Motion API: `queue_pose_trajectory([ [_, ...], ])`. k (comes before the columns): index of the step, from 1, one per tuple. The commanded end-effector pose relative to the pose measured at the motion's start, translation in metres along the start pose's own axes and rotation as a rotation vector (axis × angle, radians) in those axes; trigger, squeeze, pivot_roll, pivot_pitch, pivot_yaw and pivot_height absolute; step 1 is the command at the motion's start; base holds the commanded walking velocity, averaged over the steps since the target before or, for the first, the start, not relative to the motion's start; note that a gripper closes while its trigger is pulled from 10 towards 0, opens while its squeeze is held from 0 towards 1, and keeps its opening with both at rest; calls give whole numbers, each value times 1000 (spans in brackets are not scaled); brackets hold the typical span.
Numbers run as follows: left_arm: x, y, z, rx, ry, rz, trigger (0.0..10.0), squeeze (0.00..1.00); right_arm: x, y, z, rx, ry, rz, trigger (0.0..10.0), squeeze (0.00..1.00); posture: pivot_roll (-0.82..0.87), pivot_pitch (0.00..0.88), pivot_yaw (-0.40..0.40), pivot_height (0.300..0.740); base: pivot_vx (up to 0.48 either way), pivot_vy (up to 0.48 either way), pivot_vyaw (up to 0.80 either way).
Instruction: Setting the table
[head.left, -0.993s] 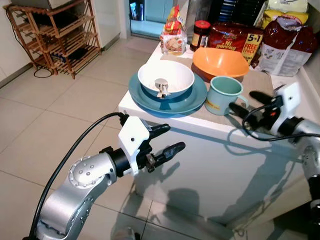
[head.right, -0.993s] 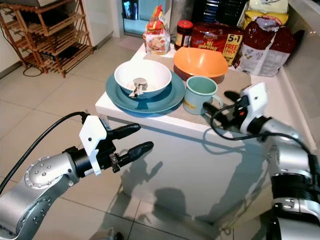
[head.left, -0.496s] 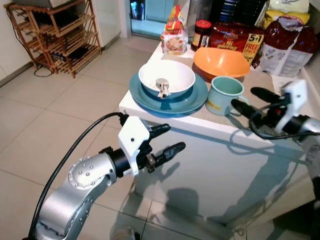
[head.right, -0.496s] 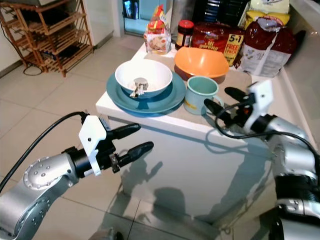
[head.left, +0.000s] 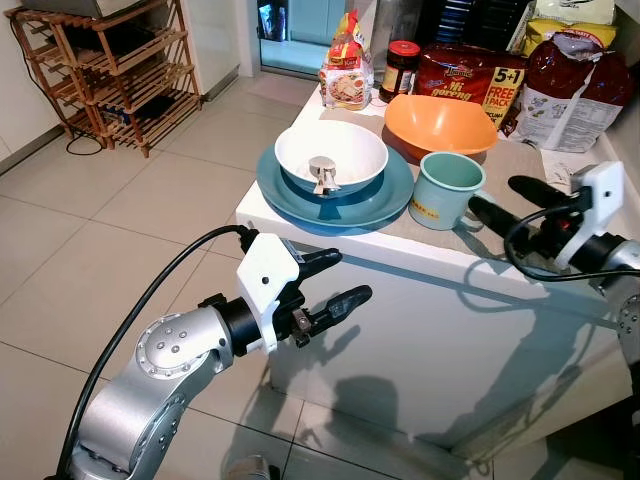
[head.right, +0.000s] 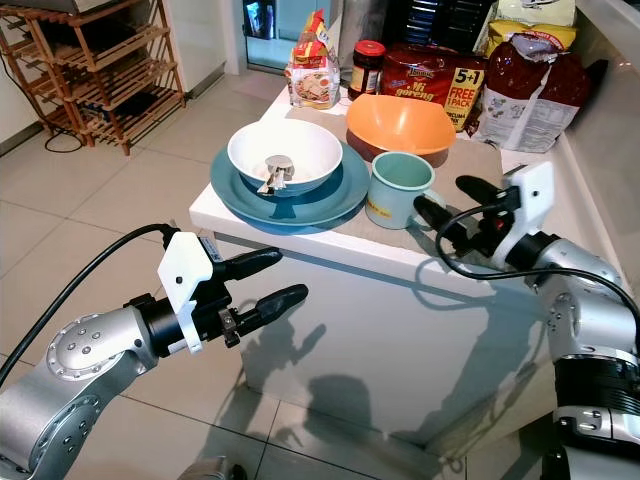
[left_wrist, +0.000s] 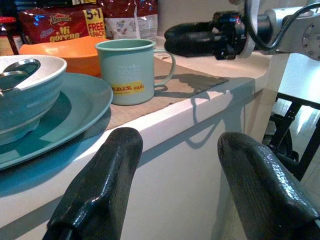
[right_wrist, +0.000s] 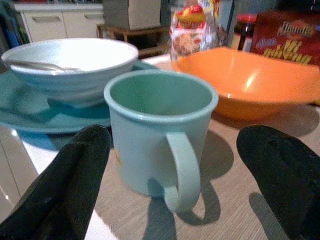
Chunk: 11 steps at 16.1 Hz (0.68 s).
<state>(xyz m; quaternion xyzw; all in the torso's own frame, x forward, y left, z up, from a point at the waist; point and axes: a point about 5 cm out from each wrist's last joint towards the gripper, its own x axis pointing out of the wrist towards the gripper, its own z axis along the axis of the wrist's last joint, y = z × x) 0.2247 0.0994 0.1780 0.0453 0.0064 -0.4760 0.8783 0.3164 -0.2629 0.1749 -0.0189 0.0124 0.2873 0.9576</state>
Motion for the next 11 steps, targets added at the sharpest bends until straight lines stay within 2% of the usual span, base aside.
queue_pose_trajectory([
  [1,0,-1,1,4,-2,-18,10000,0,7,2,-4,7,38,-5,10000,0,99,19,-35,740,0,0,0],
  [2,0,-1,1,6,-2,-20,10000,0,14,6,-8,9,46,-3,10000,0,99,19,-35,740,0,0,0],
  [3,1,-1,1,9,-3,-21,10000,0,23,9,-10,22,43,-9,1294,0,105,13,-36,740,0,0,0],
  [4,1,0,2,11,-4,-19,10000,0,25,9,-9,28,42,-8,0,0,105,13,-36,740,0,0,0],
  [10,-1,-1,1,12,-2,-9,10000,0,24,8,-10,18,64,-5,0,0,111,14,-48,740,0,0,0],
  [11,0,-1,1,12,-3,-11,10000,0,24,7,-10,8,67,-10,4627,0,110,14,-48,740,0,0,0],
])
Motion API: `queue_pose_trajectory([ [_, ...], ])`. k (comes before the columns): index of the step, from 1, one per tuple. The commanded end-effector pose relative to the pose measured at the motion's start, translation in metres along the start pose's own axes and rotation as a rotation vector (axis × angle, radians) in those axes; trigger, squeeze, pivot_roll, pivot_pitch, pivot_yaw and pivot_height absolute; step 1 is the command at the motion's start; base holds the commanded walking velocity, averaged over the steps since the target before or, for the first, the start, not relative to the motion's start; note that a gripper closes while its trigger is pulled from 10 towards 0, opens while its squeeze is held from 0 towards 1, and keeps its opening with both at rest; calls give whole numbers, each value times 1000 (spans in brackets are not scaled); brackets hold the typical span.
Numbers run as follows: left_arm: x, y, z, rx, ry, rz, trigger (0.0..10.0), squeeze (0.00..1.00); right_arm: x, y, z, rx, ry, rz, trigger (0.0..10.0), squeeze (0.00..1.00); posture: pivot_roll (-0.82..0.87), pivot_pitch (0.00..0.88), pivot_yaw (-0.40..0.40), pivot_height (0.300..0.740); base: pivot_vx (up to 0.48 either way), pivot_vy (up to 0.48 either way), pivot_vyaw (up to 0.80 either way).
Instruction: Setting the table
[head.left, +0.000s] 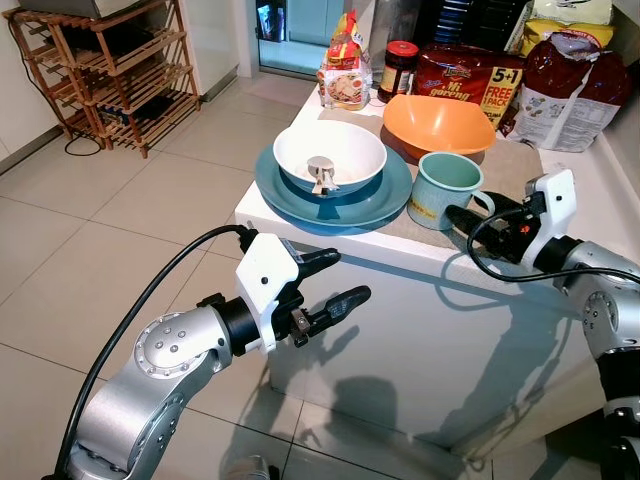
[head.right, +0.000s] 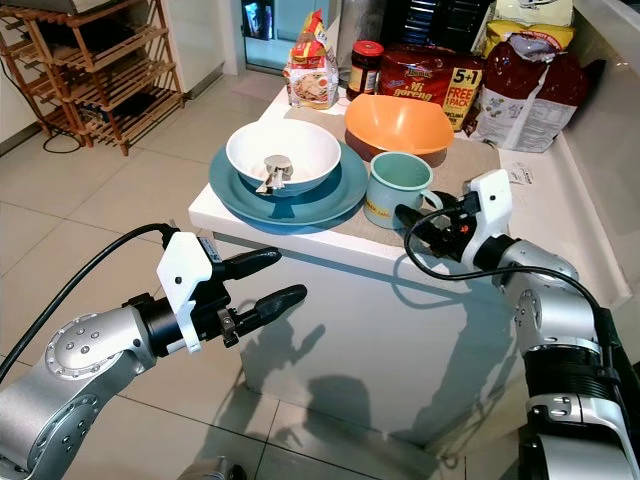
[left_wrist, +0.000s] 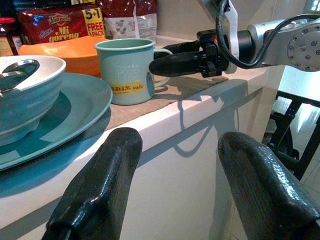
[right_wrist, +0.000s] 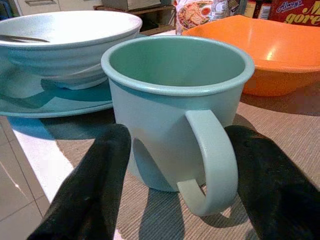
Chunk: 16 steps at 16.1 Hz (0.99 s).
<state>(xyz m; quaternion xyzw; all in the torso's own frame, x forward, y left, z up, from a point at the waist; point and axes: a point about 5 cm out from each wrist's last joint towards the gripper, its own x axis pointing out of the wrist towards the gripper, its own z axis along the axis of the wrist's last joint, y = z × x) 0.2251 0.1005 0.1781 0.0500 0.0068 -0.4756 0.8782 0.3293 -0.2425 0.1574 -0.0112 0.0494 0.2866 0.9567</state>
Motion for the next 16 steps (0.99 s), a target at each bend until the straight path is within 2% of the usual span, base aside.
queue_pose_trajectory([
  [1,1,-1,2,4,-10,-11,10000,0,0,-4,8,-38,1,-17,10000,0,110,14,-48,740,0,0,0],
  [4,-2,-1,2,3,-9,-4,10000,0,-15,-6,19,-23,-70,22,10000,0,115,16,-53,740,0,0,0],
  [6,-2,-1,2,2,-10,-3,10000,0,-25,-10,24,-20,-95,3,10000,0,110,19,-48,740,0,0,0],
  [7,-2,-1,3,1,-13,-3,10000,0,-28,-14,27,-16,-105,-18,10000,333,105,20,-46,740,0,0,0],
  [8,-1,0,3,2,-15,-3,10000,0,-31,-16,30,-6,-123,-25,10000,1000,101,20,-42,740,0,0,0],
  [10,0,1,4,10,-23,0,10000,0,-34,-15,36,11,-160,-33,10000,1000,99,22,-41,740,0,0,0],
  [11,0,4,7,35,-48,39,10000,0,-34,-16,47,62,-247,-64,10000,1000,99,23,-42,740,0,0,0],
  [12,4,18,11,45,-52,176,10000,0,-31,-23,60,137,-333,-202,10000,961,103,23,-49,740,0,0,0],
  [13,5,33,21,76,-88,298,10000,0,-24,-16,74,155,-400,-240,10000,0,107,27,-46,740,0,0,0],
  [14,4,44,34,134,-131,372,10000,0,-16,-6,79,149,-402,-240,10000,0,107,27,-46,740,0,0,0],
  [16,0,59,60,188,-221,454,10000,0,-3,6,80,153,-367,-240,10000,0,107,27,-46,740,122,0,-603],
])
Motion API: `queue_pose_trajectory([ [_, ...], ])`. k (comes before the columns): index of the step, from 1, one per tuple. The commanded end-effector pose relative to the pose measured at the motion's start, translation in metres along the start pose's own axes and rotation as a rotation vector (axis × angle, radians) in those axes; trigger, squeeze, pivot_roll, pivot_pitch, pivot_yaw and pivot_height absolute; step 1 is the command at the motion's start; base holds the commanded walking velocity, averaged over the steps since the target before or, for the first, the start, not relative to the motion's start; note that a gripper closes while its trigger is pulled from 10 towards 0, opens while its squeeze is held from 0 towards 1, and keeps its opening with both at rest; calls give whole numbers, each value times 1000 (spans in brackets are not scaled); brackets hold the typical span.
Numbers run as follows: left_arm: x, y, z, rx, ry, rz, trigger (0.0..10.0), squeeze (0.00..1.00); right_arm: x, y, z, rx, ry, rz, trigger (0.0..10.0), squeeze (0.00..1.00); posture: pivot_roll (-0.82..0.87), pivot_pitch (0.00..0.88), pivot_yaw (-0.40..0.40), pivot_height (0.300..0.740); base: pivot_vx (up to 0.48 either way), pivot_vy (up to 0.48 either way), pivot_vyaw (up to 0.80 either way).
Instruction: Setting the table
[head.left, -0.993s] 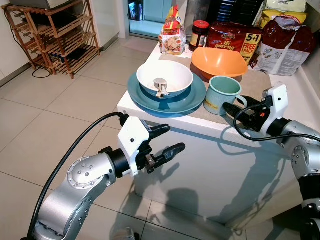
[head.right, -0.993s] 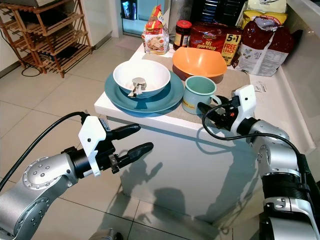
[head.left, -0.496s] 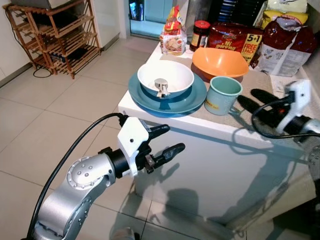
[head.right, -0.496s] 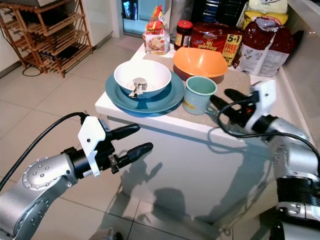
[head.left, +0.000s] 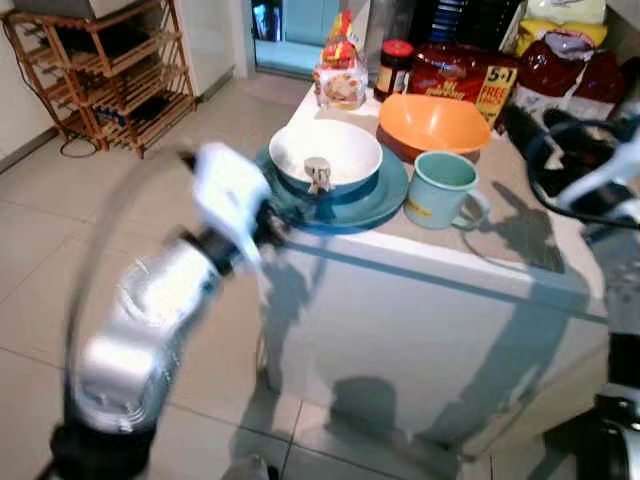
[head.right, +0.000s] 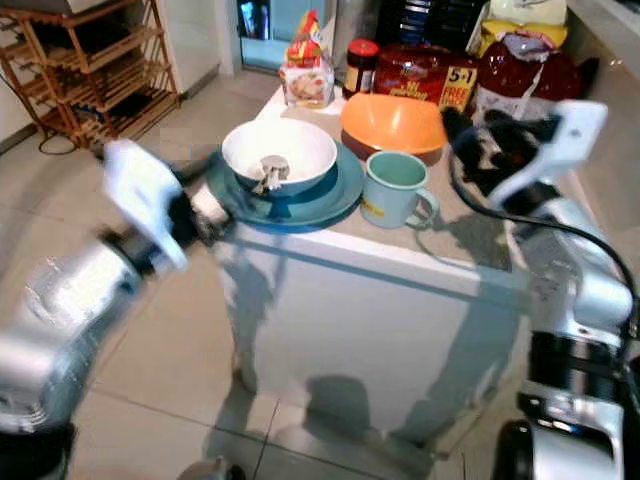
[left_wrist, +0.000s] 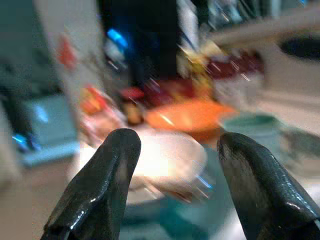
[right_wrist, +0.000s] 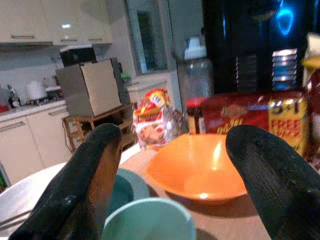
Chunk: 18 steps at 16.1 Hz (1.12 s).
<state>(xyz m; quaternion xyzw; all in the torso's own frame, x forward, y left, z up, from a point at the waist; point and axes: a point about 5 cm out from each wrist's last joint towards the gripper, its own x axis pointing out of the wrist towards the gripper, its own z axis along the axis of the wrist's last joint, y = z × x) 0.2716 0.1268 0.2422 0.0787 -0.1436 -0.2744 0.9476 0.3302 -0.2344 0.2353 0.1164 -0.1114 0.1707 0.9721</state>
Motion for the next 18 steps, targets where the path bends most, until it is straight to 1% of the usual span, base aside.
queue_pose_trajectory([
  [1,2,7,10,4,-34,25,10000,0,3,6,2,-5,10,7,10000,0,107,27,-46,740,330,0,-800],
  [3,4,15,28,4,-100,48,10000,0,9,13,1,8,27,2,10000,0,117,28,-44,740,431,0,-800],
  [4,4,15,32,-5,-114,47,10000,0,12,14,-1,14,39,-16,10000,0,125,29,-47,740,480,0,-800],
  [5,4,12,33,2,-111,33,10000,0,14,15,-4,32,61,-30,10000,0,127,28,-49,740,480,0,-544],
  [6,4,10,32,4,-102,22,10000,0,15,17,-8,20,86,-29,10000,0,129,28,-51,740,480,0,0],
  [8,3,8,29,0,-82,12,10000,0,17,25,-13,0,140,11,10000,0,130,29,-50,740,480,0,0],
  [9,4,10,29,16,-66,26,10000,0,17,29,-17,-15,184,40,10000,0,130,29,-50,740,420,0,0],
  [10,4,11,29,5,-63,31,10000,0,17,31,-20,-17,208,50,10000,0,130,30,-49,740,0,0,0],
  [11,4,13,29,20,-54,41,10000,0,16,33,-24,-18,244,77,10000,0,130,30,-49,740,0,0,0],
  [13,4,16,29,29,-46,48,10000,0,16,37,-28,-10,269,102,10000,0,130,30,-49,740,0,0,0],
  [14,4,16,30,30,-45,44,10000,0,17,37,-28,-6,269,93,10000,0,130,30,-49,740,0,0,0],
  [15,3,14,31,30,-45,12,10000,0,23,33,-29,45,272,38,10000,0,132,32,-53,740,0,0,0],
  [16,2,12,32,33,-46,-16,10000,0,27,30,-30,70,278,-4,10000,1000,133,33,-55,740,0,0,0],
  [17,0,7,34,30,-46,-63,10000,0,33,28,-31,112,282,-45,10000,1000,135,33,-56,740,0,0,0],
  [18,-1,4,34,21,-45,-93,10000,0,39,28,-32,140,281,-58,10000,1000,136,34,-58,740,0,0,0],
])
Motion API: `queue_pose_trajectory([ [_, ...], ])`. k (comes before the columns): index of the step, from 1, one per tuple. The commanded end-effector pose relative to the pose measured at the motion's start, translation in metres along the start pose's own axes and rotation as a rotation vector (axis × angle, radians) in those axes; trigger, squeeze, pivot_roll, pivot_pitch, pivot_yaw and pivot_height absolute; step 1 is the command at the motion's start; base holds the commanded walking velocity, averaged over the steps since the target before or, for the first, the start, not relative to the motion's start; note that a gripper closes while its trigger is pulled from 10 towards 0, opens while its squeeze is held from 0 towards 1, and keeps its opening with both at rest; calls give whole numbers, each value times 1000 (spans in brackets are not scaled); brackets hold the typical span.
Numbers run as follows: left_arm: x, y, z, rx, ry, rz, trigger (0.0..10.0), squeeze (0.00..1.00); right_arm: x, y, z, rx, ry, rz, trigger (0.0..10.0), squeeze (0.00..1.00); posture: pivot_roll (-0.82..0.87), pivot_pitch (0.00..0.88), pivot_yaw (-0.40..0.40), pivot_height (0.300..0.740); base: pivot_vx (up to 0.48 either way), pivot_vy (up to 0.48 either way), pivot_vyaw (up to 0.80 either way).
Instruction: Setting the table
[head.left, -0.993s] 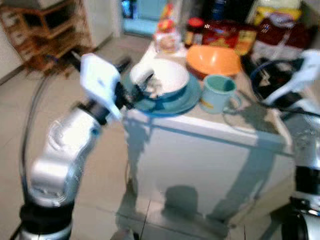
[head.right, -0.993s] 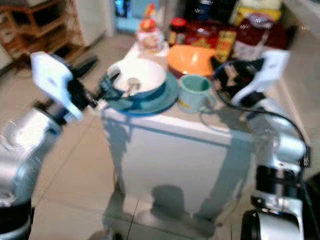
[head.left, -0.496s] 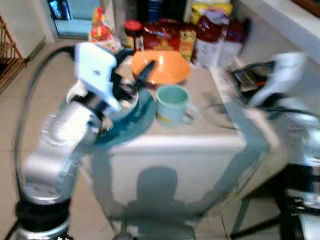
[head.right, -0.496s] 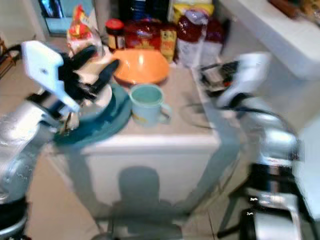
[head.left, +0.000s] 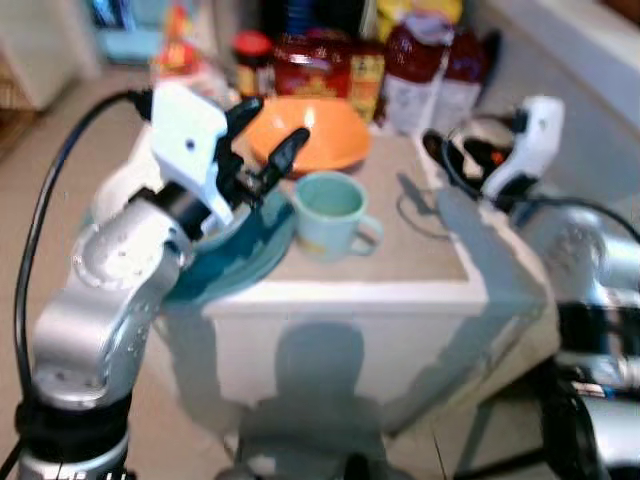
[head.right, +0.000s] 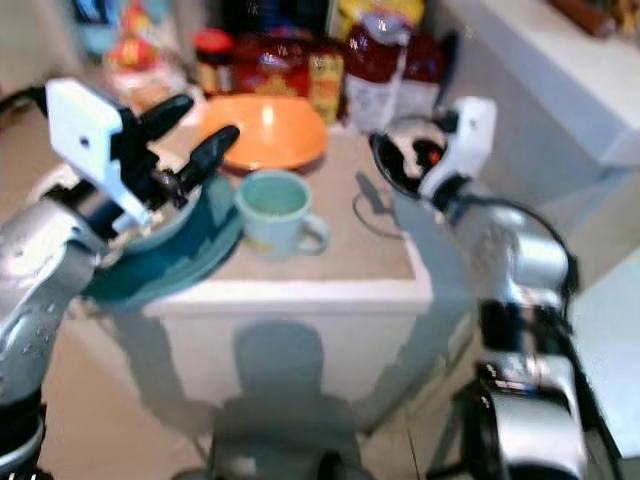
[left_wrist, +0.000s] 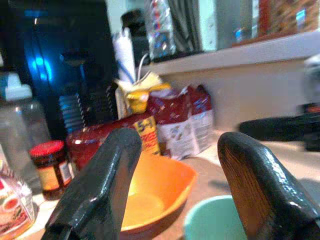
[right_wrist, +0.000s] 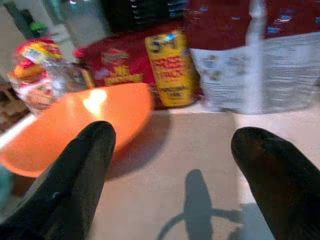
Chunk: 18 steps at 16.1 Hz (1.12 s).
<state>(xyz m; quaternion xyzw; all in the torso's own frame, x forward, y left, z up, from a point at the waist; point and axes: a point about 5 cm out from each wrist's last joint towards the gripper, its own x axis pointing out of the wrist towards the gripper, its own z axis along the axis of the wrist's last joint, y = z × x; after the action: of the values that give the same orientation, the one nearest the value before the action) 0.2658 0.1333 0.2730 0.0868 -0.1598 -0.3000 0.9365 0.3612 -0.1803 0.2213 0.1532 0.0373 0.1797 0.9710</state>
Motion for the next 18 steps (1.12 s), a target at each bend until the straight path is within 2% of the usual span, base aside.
queue_pose_trajectory([
  [1,0,-8,4,-4,-11,-56,10000,0,0,-7,2,39,-1,-32,10000,1000,136,34,-59,740,0,0,0],
  [3,-1,-19,6,-21,2,-154,10000,0,18,-9,-2,180,1,-81,10000,1000,139,36,-61,740,0,0,0],
  [6,-3,-26,10,-24,15,-223,10000,0,45,-8,-9,370,25,-159,10000,1000,150,40,-69,740,0,0,0],
  [7,-3,-27,10,-24,15,-225,10000,0,48,-5,-9,395,27,-135,10000,937,153,40,-71,740,0,0,0],
  [8,-4,-28,12,-23,16,-229,10000,0,55,4,-9,440,35,-88,10000,0,162,42,-79,740,0,0,0],
  [11,-9,-30,14,-18,21,-225,10000,0,65,15,-9,453,65,-74,10000,0,186,57,-109,740,0,0,0],
  [14,-14,-29,19,-11,27,-196,10000,0,74,30,-8,391,90,-53,10000,0,201,87,-132,740,0,0,0],
  [17,-20,-26,23,6,29,-139,10000,0,78,37,-7,344,79,-52,10000,0,222,128,-154,740,0,0,0],
  [18,-22,-24,25,10,30,-119,10000,0,79,37,-6,354,63,-61,10000,0,233,145,-162,740,0,0,0],
])
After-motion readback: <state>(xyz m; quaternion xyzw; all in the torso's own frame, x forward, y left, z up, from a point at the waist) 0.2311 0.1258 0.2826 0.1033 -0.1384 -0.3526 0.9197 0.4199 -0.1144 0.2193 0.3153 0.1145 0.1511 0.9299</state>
